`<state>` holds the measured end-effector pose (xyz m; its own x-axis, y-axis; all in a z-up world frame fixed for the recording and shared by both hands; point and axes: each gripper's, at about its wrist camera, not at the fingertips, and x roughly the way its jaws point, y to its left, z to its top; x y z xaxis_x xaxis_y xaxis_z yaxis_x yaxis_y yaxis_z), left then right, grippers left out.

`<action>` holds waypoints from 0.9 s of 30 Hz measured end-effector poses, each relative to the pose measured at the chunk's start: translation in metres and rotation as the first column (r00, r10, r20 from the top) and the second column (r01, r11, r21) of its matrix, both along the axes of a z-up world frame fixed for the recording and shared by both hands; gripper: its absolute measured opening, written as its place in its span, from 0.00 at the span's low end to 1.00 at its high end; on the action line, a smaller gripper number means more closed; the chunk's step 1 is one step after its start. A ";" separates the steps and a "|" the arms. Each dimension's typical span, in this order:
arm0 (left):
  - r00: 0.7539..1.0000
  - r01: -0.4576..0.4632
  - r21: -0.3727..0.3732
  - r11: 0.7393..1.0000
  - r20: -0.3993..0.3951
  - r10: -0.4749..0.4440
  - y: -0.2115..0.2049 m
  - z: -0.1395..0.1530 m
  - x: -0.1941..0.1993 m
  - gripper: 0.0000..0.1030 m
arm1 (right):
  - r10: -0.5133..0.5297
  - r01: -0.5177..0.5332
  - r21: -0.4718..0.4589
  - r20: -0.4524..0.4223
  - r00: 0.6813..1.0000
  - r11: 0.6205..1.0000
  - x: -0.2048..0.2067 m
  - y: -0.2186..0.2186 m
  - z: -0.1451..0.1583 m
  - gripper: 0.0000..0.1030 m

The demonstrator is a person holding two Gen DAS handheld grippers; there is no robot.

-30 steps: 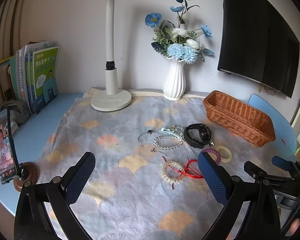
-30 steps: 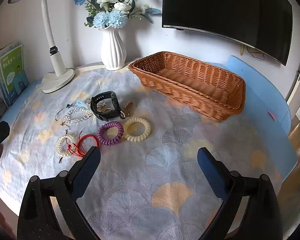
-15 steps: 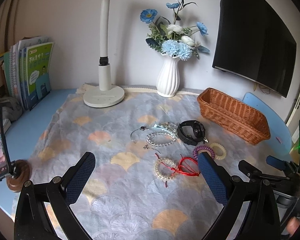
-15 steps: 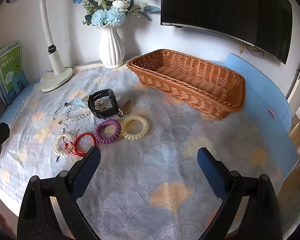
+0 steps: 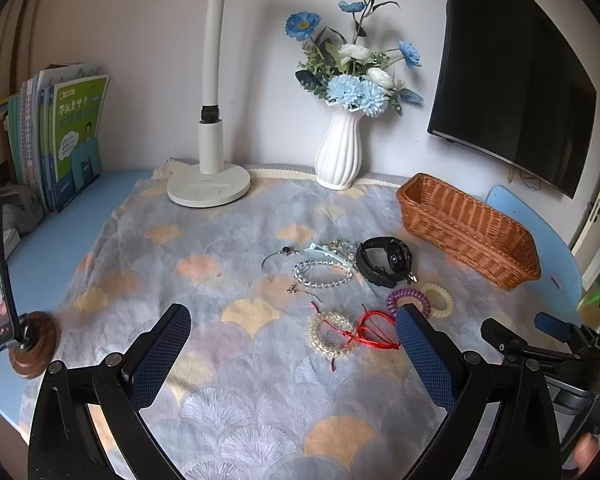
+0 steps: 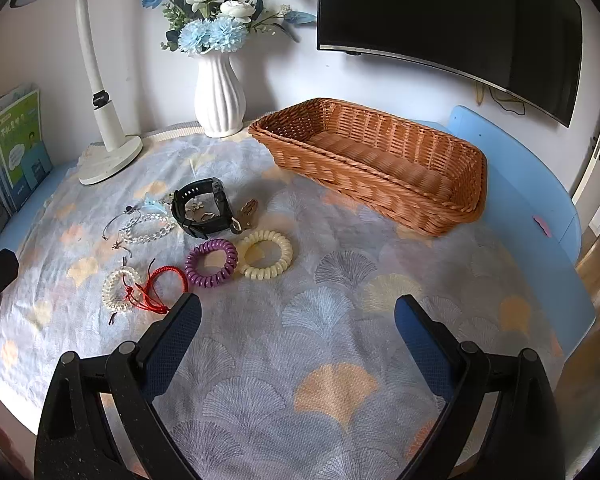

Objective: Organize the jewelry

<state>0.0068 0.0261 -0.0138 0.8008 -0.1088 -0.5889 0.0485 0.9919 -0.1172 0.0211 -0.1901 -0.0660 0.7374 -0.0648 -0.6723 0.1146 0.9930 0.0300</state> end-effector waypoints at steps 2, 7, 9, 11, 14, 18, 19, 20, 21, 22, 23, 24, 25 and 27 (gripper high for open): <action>1.000 0.000 0.001 1.000 0.000 0.000 0.001 0.000 -0.001 0.99 | 0.000 0.000 0.001 -0.002 1.000 1.000 0.000 0.001 0.000 0.96; 1.000 0.004 -0.010 1.000 0.006 -0.004 0.002 -0.002 -0.001 0.99 | 0.003 -0.003 -0.001 -0.004 1.000 1.000 0.000 0.002 0.000 0.96; 1.000 0.008 -0.019 1.000 0.005 -0.008 0.003 -0.003 -0.002 0.99 | 0.004 -0.004 -0.001 -0.002 1.000 1.000 0.000 0.002 0.001 0.96; 1.000 0.012 -0.024 1.000 0.002 -0.012 0.003 -0.004 -0.001 0.99 | 0.002 -0.002 -0.006 0.000 1.000 1.000 -0.001 0.003 0.001 0.96; 1.000 0.011 -0.029 1.000 -0.002 -0.012 0.005 -0.005 -0.002 0.99 | 0.005 -0.005 -0.007 0.003 1.000 1.000 -0.001 0.004 0.001 0.96; 1.000 0.003 -0.036 0.999 -0.006 -0.003 0.008 -0.005 -0.001 0.99 | 0.005 -0.005 -0.010 0.002 1.000 1.000 -0.001 0.005 0.001 0.96; 1.000 0.001 -0.035 0.999 -0.008 -0.002 0.008 -0.005 -0.001 0.99 | 0.004 -0.004 -0.010 0.001 1.000 1.000 -0.001 0.005 0.001 0.96; 1.000 -0.001 -0.032 0.999 -0.011 0.001 0.008 -0.006 0.000 0.99 | 0.003 -0.003 -0.009 -0.001 1.000 1.000 -0.001 0.005 0.001 0.96; 1.000 -0.005 -0.027 1.000 -0.016 0.004 0.008 -0.007 0.001 0.99 | 0.004 -0.004 -0.008 -0.001 1.000 1.000 -0.002 0.005 0.001 0.96; 1.000 -0.010 -0.022 1.000 -0.023 0.010 0.007 -0.009 0.002 0.99 | 0.006 -0.006 -0.008 -0.001 1.000 1.000 -0.002 0.006 0.001 0.96; 1.000 -0.012 -0.019 1.000 -0.028 0.012 0.008 -0.010 0.002 0.99 | 0.006 -0.006 -0.009 0.000 1.000 1.000 -0.003 0.006 0.001 0.96; 0.999 -0.014 -0.017 1.000 -0.032 0.013 0.008 -0.011 0.003 0.99 | 0.007 -0.007 -0.012 0.001 1.000 1.000 -0.003 0.006 0.001 0.96; 0.999 -0.016 -0.013 1.000 -0.035 0.015 0.008 -0.011 0.003 0.99 | 0.007 -0.007 -0.015 0.002 1.000 1.000 -0.003 0.006 0.002 0.96; 0.999 -0.020 -0.007 1.000 -0.037 0.020 0.008 -0.012 0.004 0.99 | 0.010 -0.009 -0.016 0.004 1.000 1.000 -0.003 0.007 0.002 0.96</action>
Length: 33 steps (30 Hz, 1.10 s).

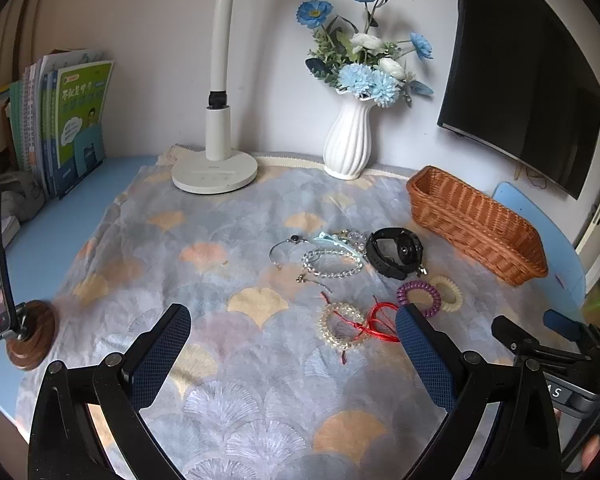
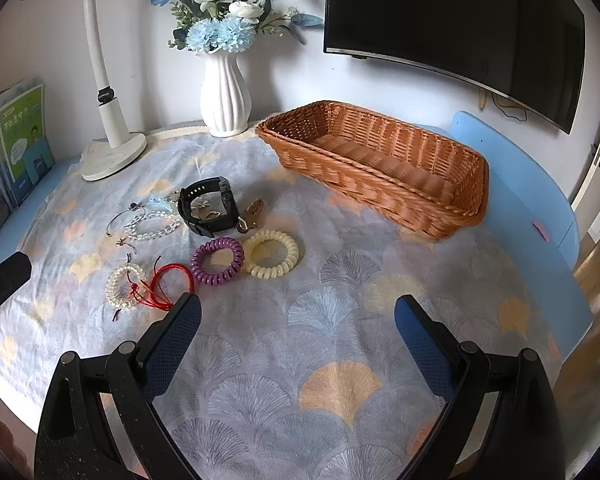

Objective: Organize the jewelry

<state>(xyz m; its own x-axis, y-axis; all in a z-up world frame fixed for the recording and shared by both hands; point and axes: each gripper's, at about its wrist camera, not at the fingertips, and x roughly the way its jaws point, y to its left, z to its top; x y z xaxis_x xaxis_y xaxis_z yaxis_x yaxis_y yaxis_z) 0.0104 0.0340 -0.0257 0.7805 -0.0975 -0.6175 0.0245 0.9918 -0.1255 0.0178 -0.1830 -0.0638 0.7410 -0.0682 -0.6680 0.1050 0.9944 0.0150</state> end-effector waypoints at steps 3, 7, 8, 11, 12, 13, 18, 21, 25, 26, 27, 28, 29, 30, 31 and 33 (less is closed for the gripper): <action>1.000 -0.002 0.006 1.000 0.000 0.002 -0.001 0.000 0.001 0.99 | 0.005 -0.005 0.000 -0.002 1.000 1.000 0.000 0.000 0.000 0.96; 1.000 0.000 0.017 1.000 -0.002 0.000 -0.003 0.000 0.001 0.99 | 0.006 -0.006 0.003 -0.005 1.000 1.000 0.001 -0.001 -0.001 0.96; 1.000 0.001 0.019 1.000 -0.003 -0.001 -0.004 0.000 0.001 0.99 | 0.005 -0.005 0.002 -0.004 1.000 1.000 0.001 -0.001 -0.001 0.96; 1.000 0.007 0.028 1.000 -0.006 -0.007 -0.007 0.000 0.002 0.99 | 0.000 0.000 0.005 -0.003 1.000 1.000 0.000 -0.004 0.000 0.96; 1.000 0.010 0.034 0.999 -0.008 -0.010 -0.009 0.000 0.002 0.99 | 0.000 0.000 0.005 -0.002 1.000 1.000 0.000 -0.005 0.000 0.96; 1.000 0.013 0.040 0.999 -0.008 -0.013 -0.009 -0.001 0.002 0.99 | -0.004 0.004 0.002 0.001 1.000 1.000 0.000 -0.007 0.001 0.96; 0.998 0.057 0.032 0.998 -0.022 -0.057 0.004 -0.001 0.008 0.99 | 0.006 -0.006 0.014 0.012 1.000 1.000 0.004 -0.022 0.008 0.96; 0.986 0.149 -0.046 0.988 -0.067 -0.152 0.018 -0.003 0.021 0.99 | 0.041 -0.040 0.046 -0.020 0.999 0.998 0.017 -0.031 0.008 0.91; 0.954 0.250 -0.153 0.956 -0.132 -0.270 0.022 -0.010 0.046 0.87 | 0.119 -0.114 0.060 -0.081 0.990 0.992 0.039 -0.034 -0.001 0.76; 0.950 0.255 -0.147 0.956 -0.145 -0.275 0.019 -0.013 0.050 0.83 | 0.140 -0.133 0.072 -0.093 0.986 0.988 0.043 -0.034 -0.004 0.63; 0.947 0.259 -0.141 0.956 -0.159 -0.280 0.016 -0.017 0.056 0.80 | 0.165 -0.156 0.089 -0.111 0.980 0.984 0.048 -0.034 -0.007 0.58; 0.942 0.263 -0.134 0.956 -0.178 -0.284 0.014 -0.021 0.061 0.74 | 0.191 -0.178 0.108 -0.129 0.973 0.978 0.055 -0.035 -0.010 0.52; 0.938 0.264 -0.130 0.956 -0.197 -0.286 0.013 -0.026 0.067 0.66 | 0.203 -0.187 0.119 -0.138 0.969 0.975 0.059 -0.037 -0.014 0.49; 0.933 0.264 -0.127 0.956 -0.218 -0.286 0.011 -0.031 0.072 0.63 | 0.210 -0.192 0.127 -0.145 0.967 0.973 0.063 -0.038 -0.016 0.48; 0.930 0.261 -0.127 0.957 -0.232 -0.284 0.011 -0.035 0.076 0.60 | 0.221 -0.201 0.138 -0.155 0.963 0.970 0.068 -0.039 -0.020 0.46; 0.924 0.261 -0.131 0.956 -0.253 -0.287 0.011 -0.041 0.079 0.59 | 0.231 -0.209 0.137 -0.167 0.958 0.968 0.074 -0.041 -0.024 0.42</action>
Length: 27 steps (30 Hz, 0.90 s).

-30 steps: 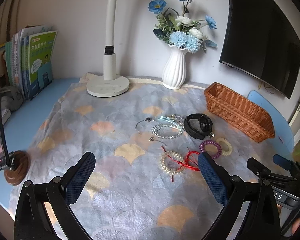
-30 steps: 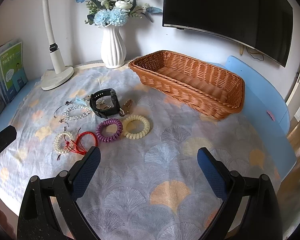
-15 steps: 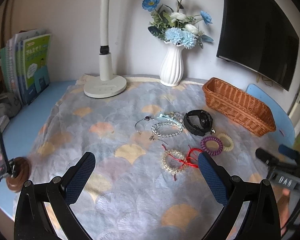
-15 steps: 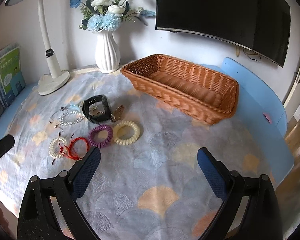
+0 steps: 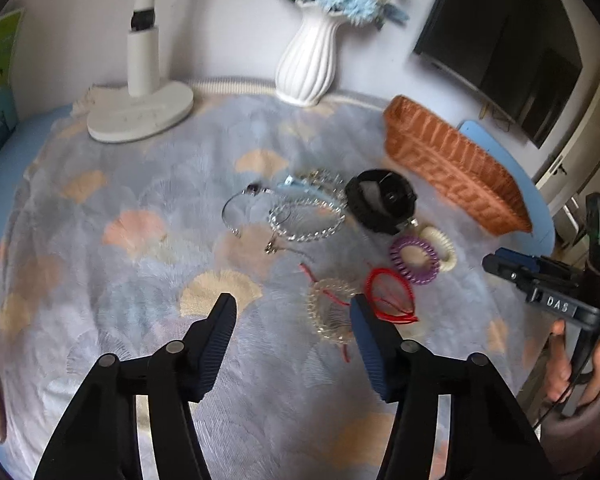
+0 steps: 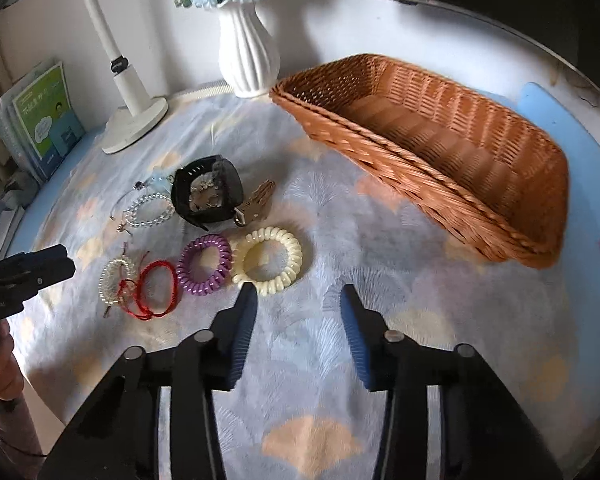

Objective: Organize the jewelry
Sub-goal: 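Grasp the clear coil hair tie with the left gripper while the right grasps the cream coil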

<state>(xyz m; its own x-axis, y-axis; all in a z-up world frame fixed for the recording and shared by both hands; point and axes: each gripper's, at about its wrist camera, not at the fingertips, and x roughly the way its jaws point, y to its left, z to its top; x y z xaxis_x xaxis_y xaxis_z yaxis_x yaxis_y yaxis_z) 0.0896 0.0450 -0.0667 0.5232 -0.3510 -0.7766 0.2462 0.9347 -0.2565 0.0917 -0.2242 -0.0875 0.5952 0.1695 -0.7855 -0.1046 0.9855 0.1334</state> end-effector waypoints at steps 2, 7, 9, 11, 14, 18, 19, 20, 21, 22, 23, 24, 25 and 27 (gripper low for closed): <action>1.000 0.016 -0.008 1.000 -0.020 -0.016 -0.001 -0.005 0.000 0.58 | 0.012 -0.012 -0.015 -0.005 1.000 1.000 0.007 0.001 -0.005 0.38; 0.999 0.022 0.070 0.997 -0.043 -0.019 -0.018 -0.019 0.004 0.56 | 0.039 -0.039 0.004 -0.030 0.999 0.999 0.023 0.003 -0.016 0.35; 0.999 0.020 0.098 0.995 -0.045 -0.016 -0.024 -0.024 0.006 0.49 | 0.043 -0.043 0.006 -0.041 0.998 0.999 0.030 0.004 -0.018 0.35; 0.998 0.022 0.118 0.993 -0.056 -0.015 -0.029 -0.029 0.009 0.42 | 0.056 -0.056 0.006 -0.044 0.997 0.998 0.036 0.008 -0.019 0.35; 1.000 0.019 0.175 0.984 -0.027 -0.014 -0.037 -0.030 0.007 0.40 | 0.060 -0.061 -0.038 -0.038 0.998 0.997 0.045 0.018 -0.022 0.34; 1.000 0.006 0.247 0.969 0.007 -0.008 -0.045 -0.031 0.004 0.29 | 0.063 -0.065 -0.119 -0.022 0.998 0.991 0.051 0.029 -0.028 0.17; 1.000 0.004 0.259 0.966 0.017 -0.008 -0.046 -0.031 0.003 0.17 | 0.067 -0.068 -0.149 -0.011 0.998 0.986 0.049 0.033 -0.029 0.13; 1.000 0.009 0.256 0.967 0.019 -0.014 -0.046 -0.031 0.003 0.09 | 0.068 -0.068 -0.157 -0.008 0.998 0.985 0.049 0.034 -0.029 0.13; 1.000 0.013 0.252 0.968 0.021 -0.019 -0.046 -0.030 0.002 0.09 | 0.066 -0.066 -0.158 -0.005 0.998 0.985 0.048 0.034 -0.029 0.13; 0.999 0.014 0.254 0.967 0.024 -0.021 -0.045 -0.030 0.001 0.09 | 0.065 -0.064 -0.153 -0.003 0.998 0.986 0.046 0.032 -0.028 0.13; 0.999 0.011 0.255 0.967 0.028 -0.019 -0.045 -0.029 0.001 0.08 | 0.060 -0.060 -0.151 -0.001 0.998 0.987 0.045 0.030 -0.027 0.12; 0.999 0.004 0.247 0.969 0.038 -0.013 -0.041 -0.027 -0.001 0.08 | 0.049 -0.046 -0.153 0.011 0.999 0.987 0.041 0.027 -0.025 0.12; 0.999 0.003 0.227 0.974 0.047 -0.014 -0.038 -0.023 -0.004 0.08 | 0.039 -0.034 -0.159 0.027 0.999 0.987 0.036 0.024 -0.022 0.12; 0.997 0.011 0.169 0.986 0.075 -0.024 -0.032 -0.011 -0.012 0.08 | 0.024 -0.014 -0.169 0.056 0.998 0.986 0.029 0.019 -0.015 0.12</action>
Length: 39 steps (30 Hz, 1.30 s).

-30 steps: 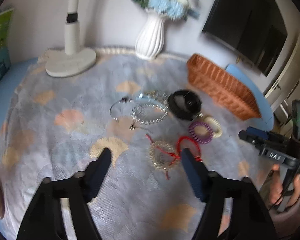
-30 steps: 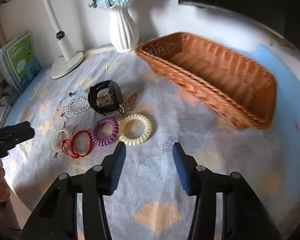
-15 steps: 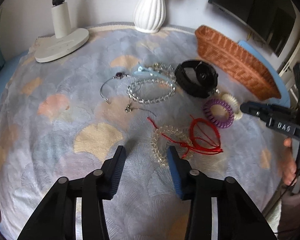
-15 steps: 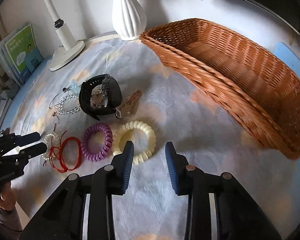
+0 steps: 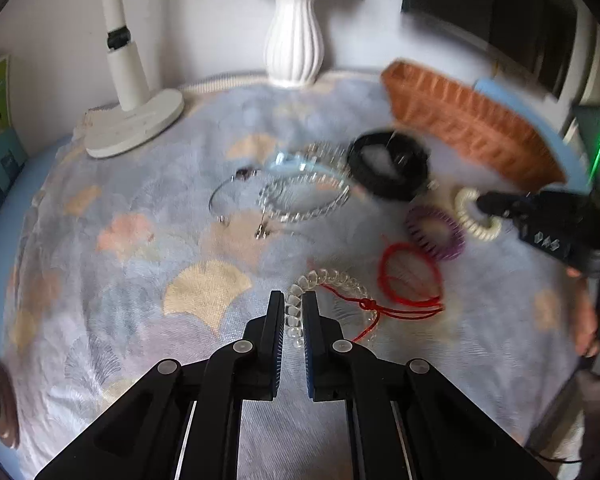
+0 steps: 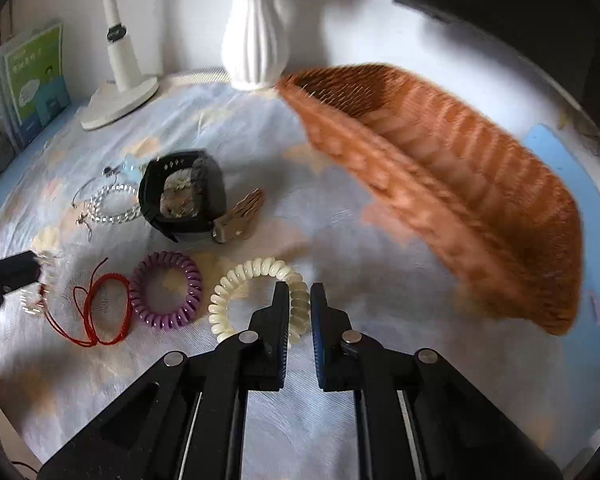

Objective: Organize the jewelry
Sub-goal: 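Grasp the clear coil hair tie with the left gripper while the right grasps the cream coil, then carry both coil hair ties into the wicker basket and open both grippers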

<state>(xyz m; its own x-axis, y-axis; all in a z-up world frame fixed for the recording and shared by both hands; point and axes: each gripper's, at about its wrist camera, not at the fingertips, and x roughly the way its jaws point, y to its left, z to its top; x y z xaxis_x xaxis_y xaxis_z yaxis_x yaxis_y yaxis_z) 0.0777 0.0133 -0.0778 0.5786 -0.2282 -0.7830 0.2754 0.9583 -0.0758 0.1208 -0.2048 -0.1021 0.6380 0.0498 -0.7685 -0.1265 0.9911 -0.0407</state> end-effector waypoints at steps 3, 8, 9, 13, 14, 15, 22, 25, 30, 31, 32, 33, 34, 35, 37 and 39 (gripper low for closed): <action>0.998 0.027 -0.081 0.996 0.053 -0.023 0.007 0.023 -0.011 0.08 | -0.017 0.017 0.000 0.051 0.999 1.000 -0.013 -0.006 0.016 0.12; 0.991 0.039 -0.109 0.993 0.128 -0.025 0.008 0.055 -0.025 0.08 | -0.012 0.006 0.064 0.093 0.996 0.998 -0.030 -0.019 0.038 0.12; 0.990 0.044 -0.115 0.992 0.137 -0.028 0.007 0.060 -0.027 0.08 | -0.015 0.007 0.072 0.099 0.995 0.997 -0.033 -0.021 0.042 0.12; 0.987 0.061 -0.106 0.993 0.155 -0.044 -0.001 0.073 -0.025 0.08 | -0.030 0.020 0.084 0.116 0.993 0.996 -0.041 -0.032 0.054 0.12; 0.986 0.067 -0.105 0.992 0.158 -0.050 -0.004 0.076 -0.024 0.08 | -0.036 0.026 0.085 0.123 0.992 0.996 -0.042 -0.035 0.058 0.12; 0.985 0.078 -0.102 0.992 0.163 -0.060 -0.010 0.081 -0.020 0.08 | -0.041 0.030 0.086 0.130 0.991 0.996 -0.042 -0.038 0.061 0.12; 0.970 0.181 -0.064 0.981 0.175 -0.168 -0.073 0.113 0.024 0.08 | -0.159 0.146 0.078 0.196 0.968 0.986 -0.028 -0.094 0.100 0.12; 0.959 0.243 -0.059 0.968 0.164 -0.231 -0.113 0.127 0.054 0.09 | -0.197 0.185 0.079 0.184 0.963 0.980 -0.009 -0.120 0.106 0.12; 0.938 0.328 -0.006 0.945 0.119 -0.325 -0.194 0.124 0.112 0.09 | -0.210 0.203 0.081 0.090 0.973 0.976 0.034 -0.150 0.084 0.12; 0.935 0.340 0.009 0.941 0.103 -0.339 -0.208 0.119 0.121 0.09 | -0.200 0.195 0.084 0.056 0.978 0.977 0.044 -0.153 0.075 0.12; 0.935 0.343 0.033 0.939 0.080 -0.345 -0.224 0.109 0.132 0.09 | -0.194 0.190 0.089 0.036 0.980 0.978 0.049 -0.156 0.069 0.12; 0.936 0.346 0.056 0.937 0.055 -0.349 -0.238 0.099 0.142 0.09 | -0.187 0.185 0.093 0.012 0.982 0.978 0.055 -0.158 0.062 0.12; 0.934 0.354 0.067 0.933 0.027 -0.356 -0.249 0.089 0.151 0.09 | -0.182 0.182 0.093 -0.006 0.983 0.979 0.060 -0.160 0.056 0.12; 0.933 0.359 0.071 0.931 0.010 -0.360 -0.255 0.082 0.157 0.09 | -0.180 0.180 0.087 -0.014 0.984 0.980 0.062 -0.162 0.051 0.12; 0.932 0.362 0.083 0.928 -0.029 -0.361 -0.267 0.063 0.168 0.09 | -0.176 0.178 0.074 -0.030 0.984 0.981 0.066 -0.164 0.043 0.12; 0.931 0.365 0.081 0.927 -0.057 -0.362 -0.273 0.050 0.175 0.09 | -0.165 0.168 0.068 -0.046 0.985 0.983 0.068 -0.164 0.038 0.12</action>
